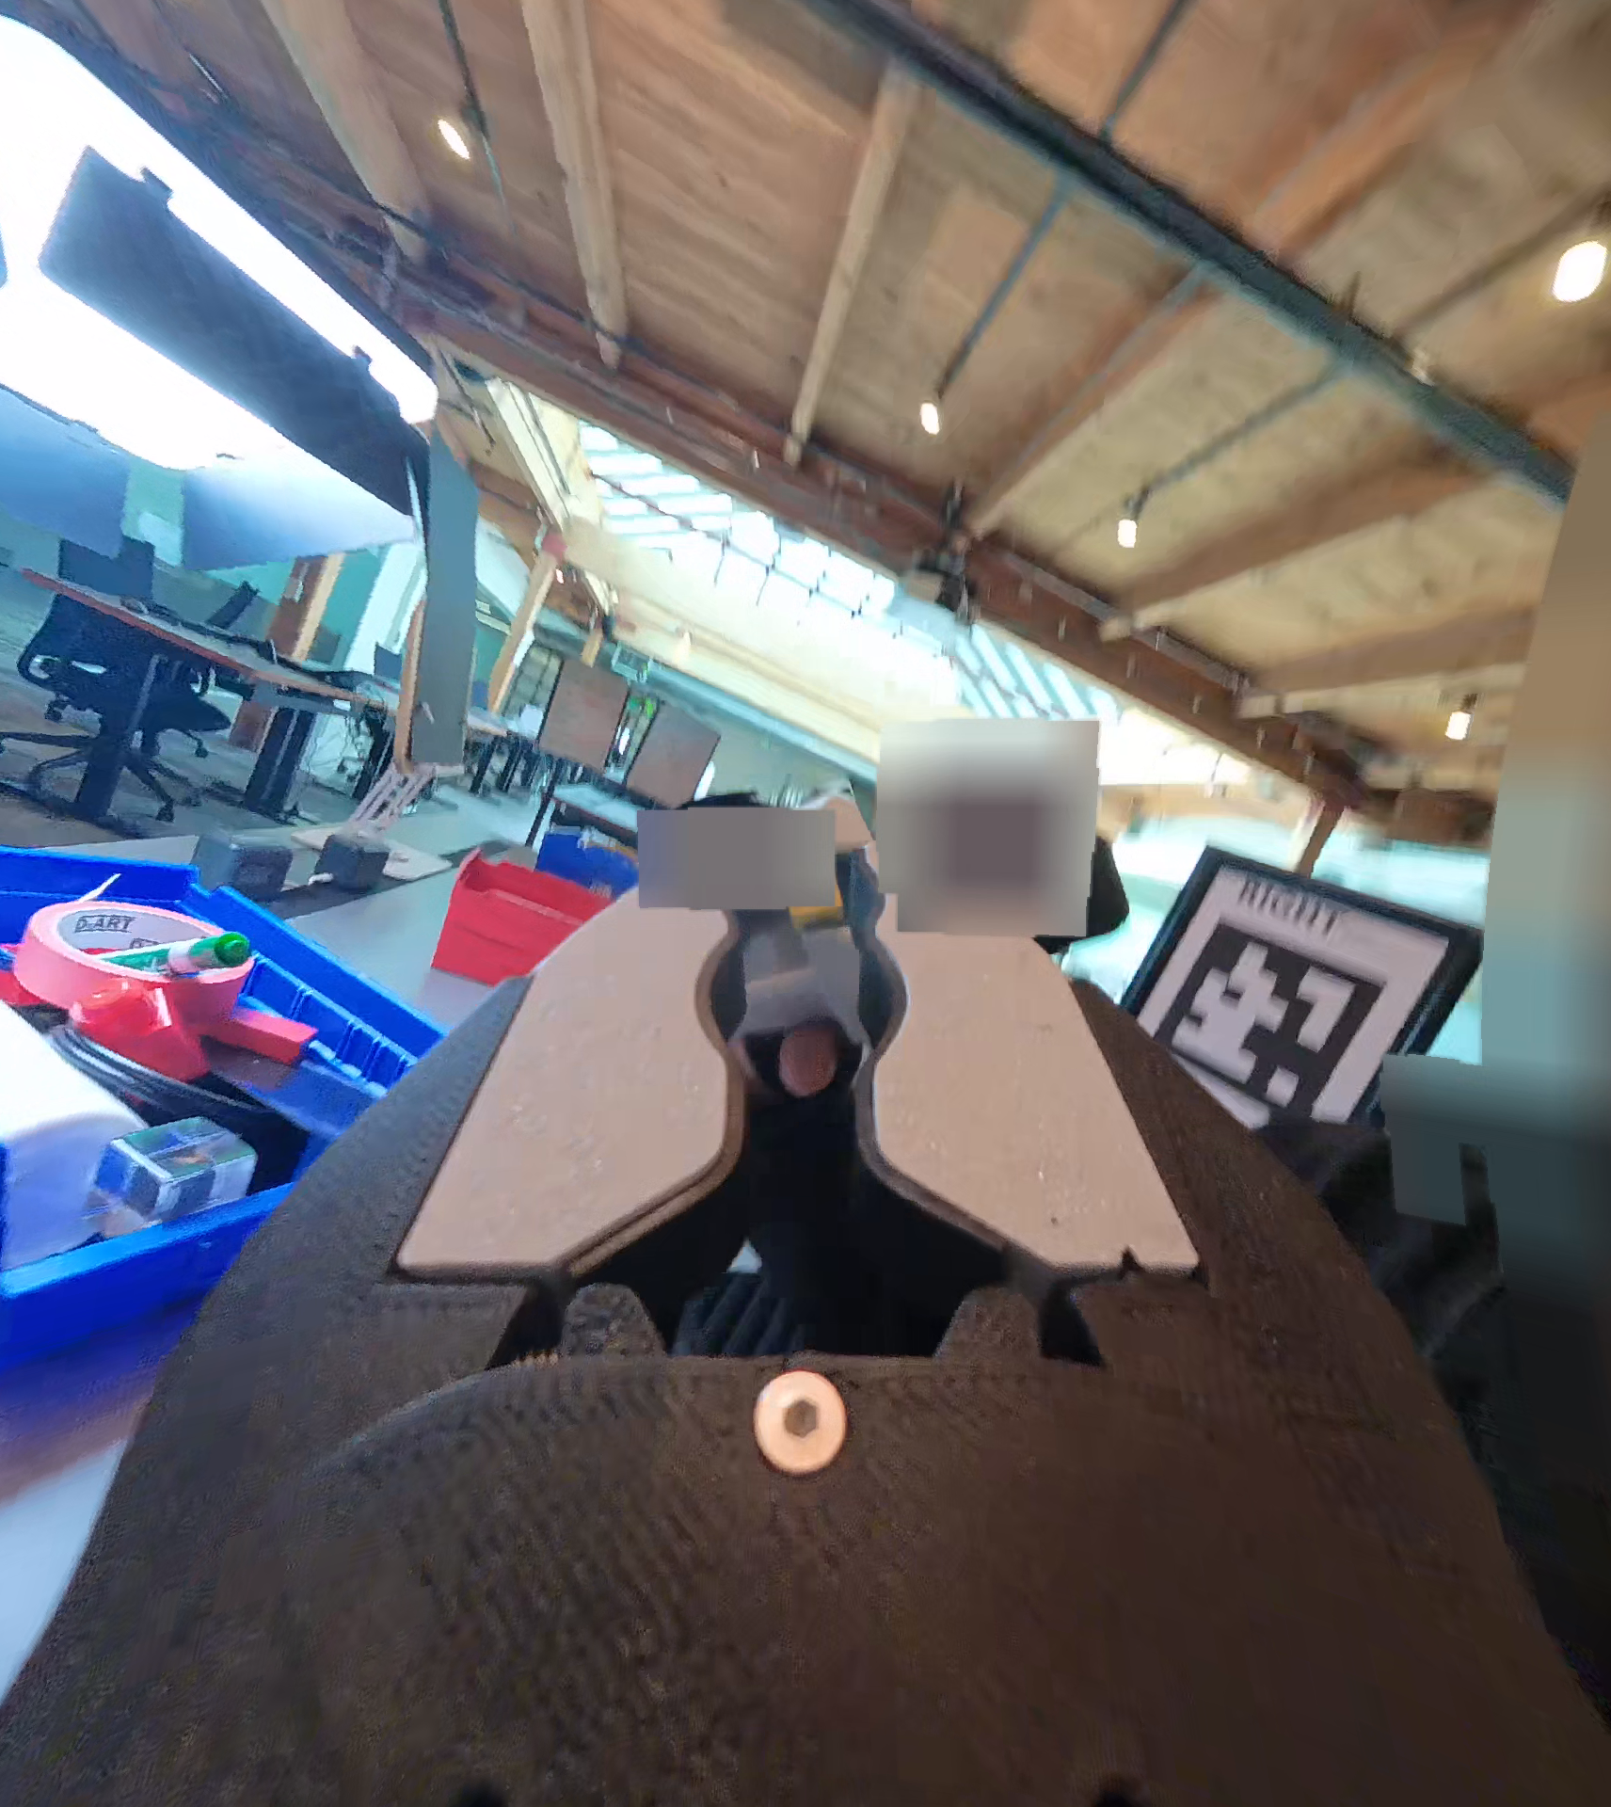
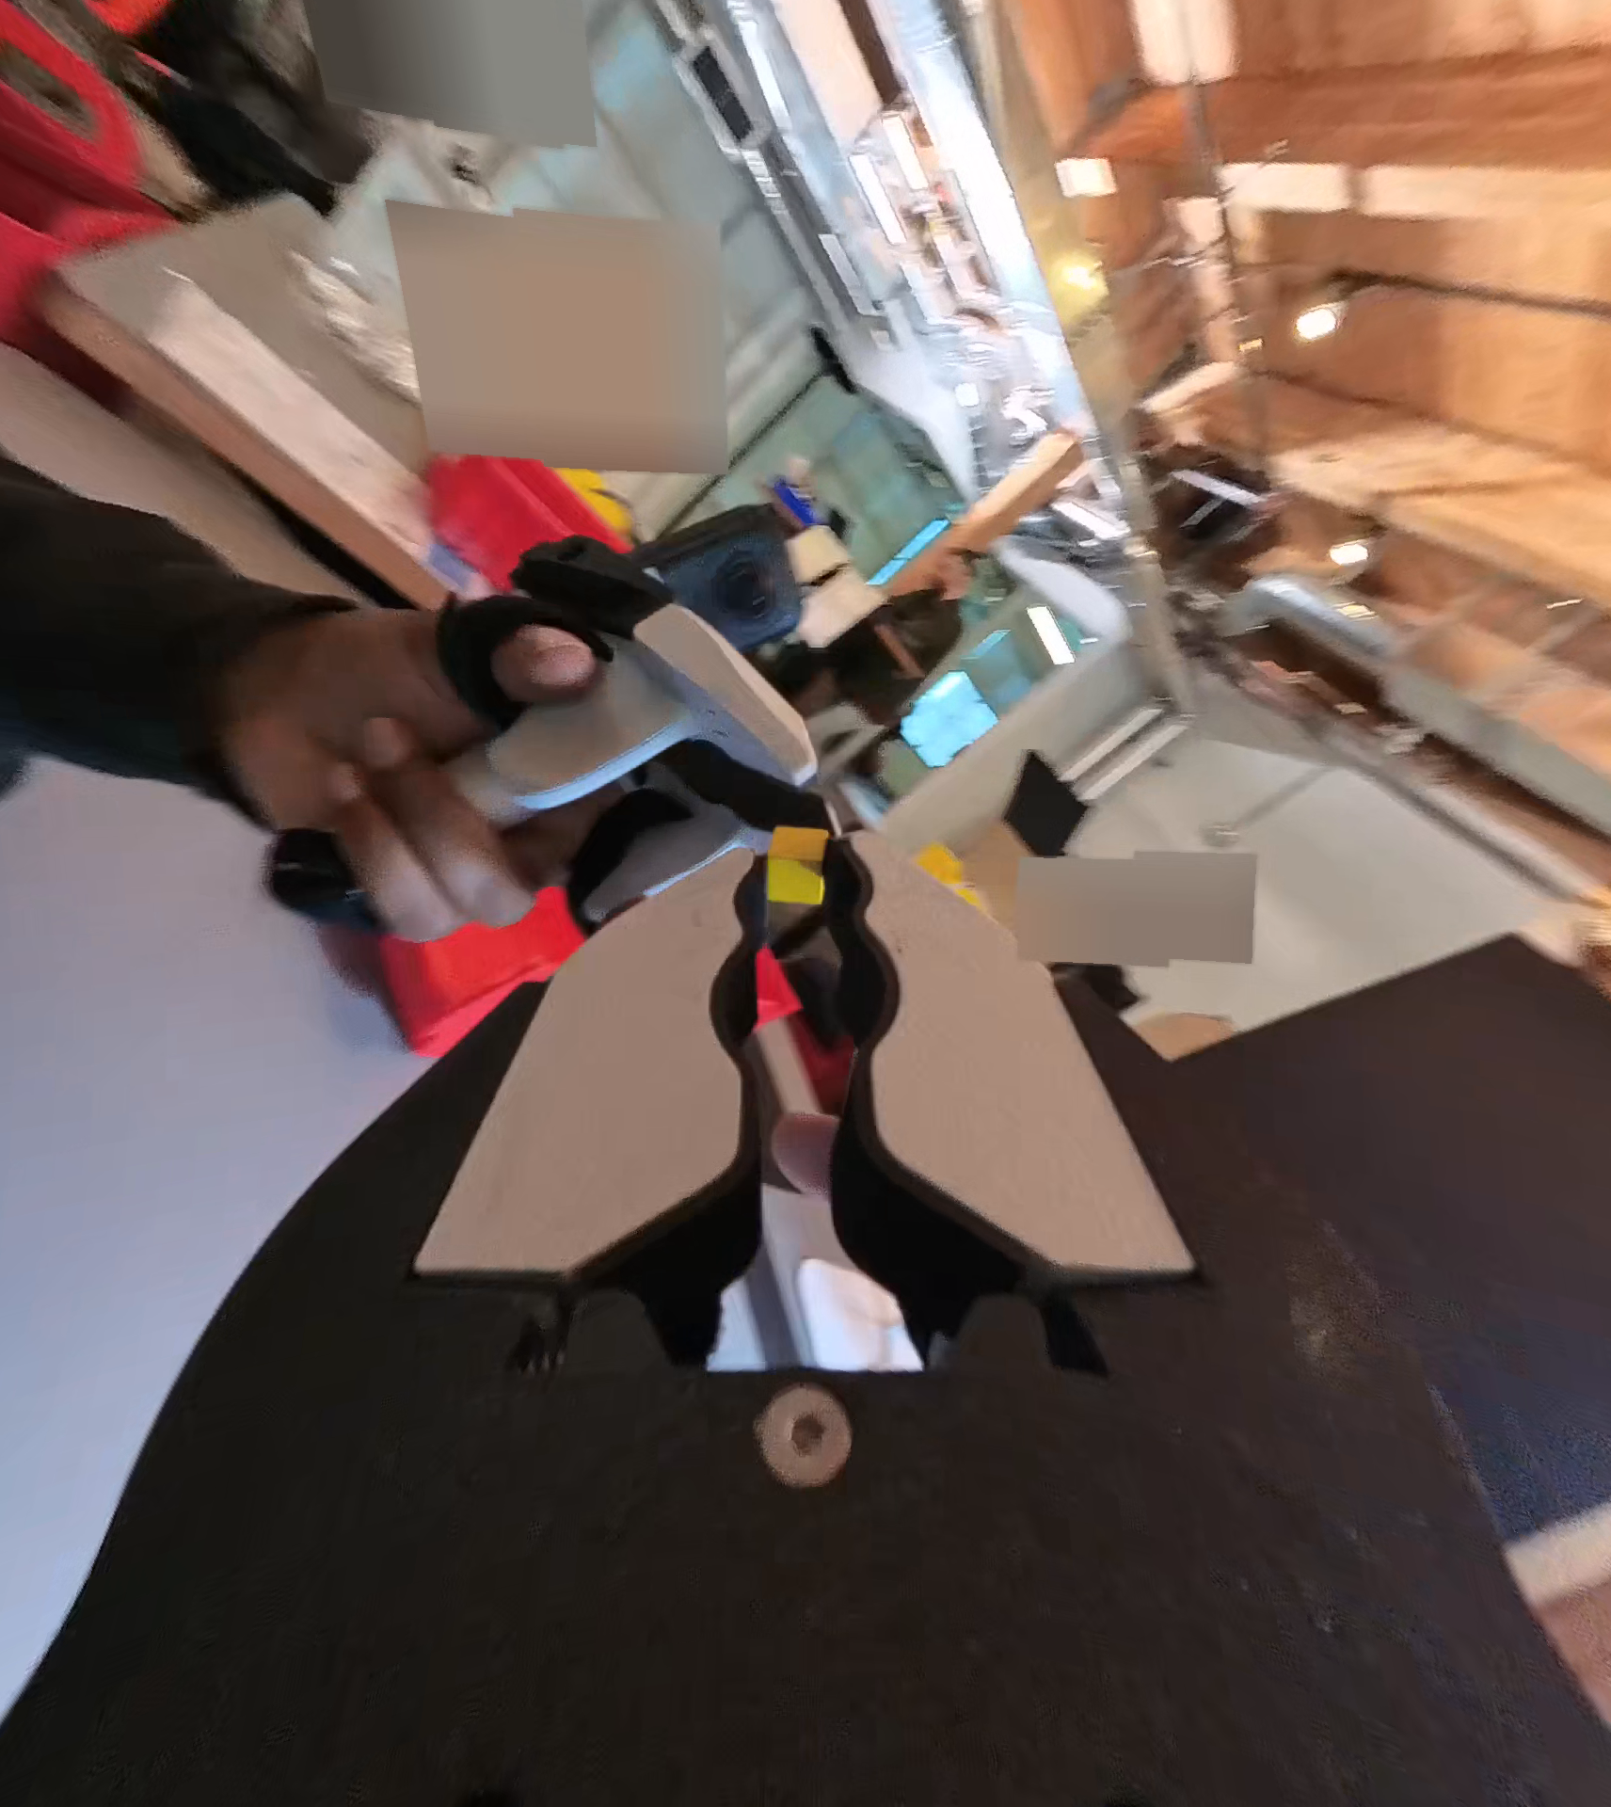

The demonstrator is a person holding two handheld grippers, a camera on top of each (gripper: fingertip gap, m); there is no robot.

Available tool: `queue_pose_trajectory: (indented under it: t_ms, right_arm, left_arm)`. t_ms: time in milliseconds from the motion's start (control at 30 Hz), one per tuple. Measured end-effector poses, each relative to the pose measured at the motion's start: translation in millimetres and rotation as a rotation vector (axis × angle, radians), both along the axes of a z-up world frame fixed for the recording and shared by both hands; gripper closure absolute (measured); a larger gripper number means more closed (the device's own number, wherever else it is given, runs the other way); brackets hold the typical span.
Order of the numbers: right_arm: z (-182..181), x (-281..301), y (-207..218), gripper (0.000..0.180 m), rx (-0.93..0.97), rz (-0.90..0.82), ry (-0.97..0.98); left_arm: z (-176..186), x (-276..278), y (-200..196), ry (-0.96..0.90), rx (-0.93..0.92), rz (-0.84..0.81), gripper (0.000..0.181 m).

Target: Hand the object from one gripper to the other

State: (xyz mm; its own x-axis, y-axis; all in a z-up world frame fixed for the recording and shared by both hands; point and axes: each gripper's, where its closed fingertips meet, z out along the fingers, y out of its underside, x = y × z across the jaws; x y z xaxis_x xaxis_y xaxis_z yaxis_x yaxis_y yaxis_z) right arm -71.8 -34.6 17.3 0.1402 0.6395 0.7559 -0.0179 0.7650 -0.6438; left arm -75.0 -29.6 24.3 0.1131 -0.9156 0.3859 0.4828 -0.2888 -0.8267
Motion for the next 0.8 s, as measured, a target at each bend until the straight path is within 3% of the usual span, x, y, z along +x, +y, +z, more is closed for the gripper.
queue_pose_trajectory:
  t_ms: [133,267,500,800]
  right_arm:
    - [-1.7,15.1,-9.8,0.168,-0.158,0.158,-0.093]
    - [5.3,20.9,-16.9,0.168,-0.366,0.325,-0.082]
    - [-0.7,8.6,-14.7,0.169,-0.883,0.508,-0.195]
    - [-22.7,-5.2,-15.6,0.169,-1.262,0.625,-0.350]
  left_arm:
    - [-10.9,4.5,-5.8,0.244,0.200,0.098,0.162]
    - [-9.6,6.1,-9.7,0.373,0.404,0.255,0.161]
    - [-10.7,5.5,-11.2,0.667,0.839,0.607,0.155]
    - [-27.0,7.3,-11.9,0.876,1.088,0.683,0.157]
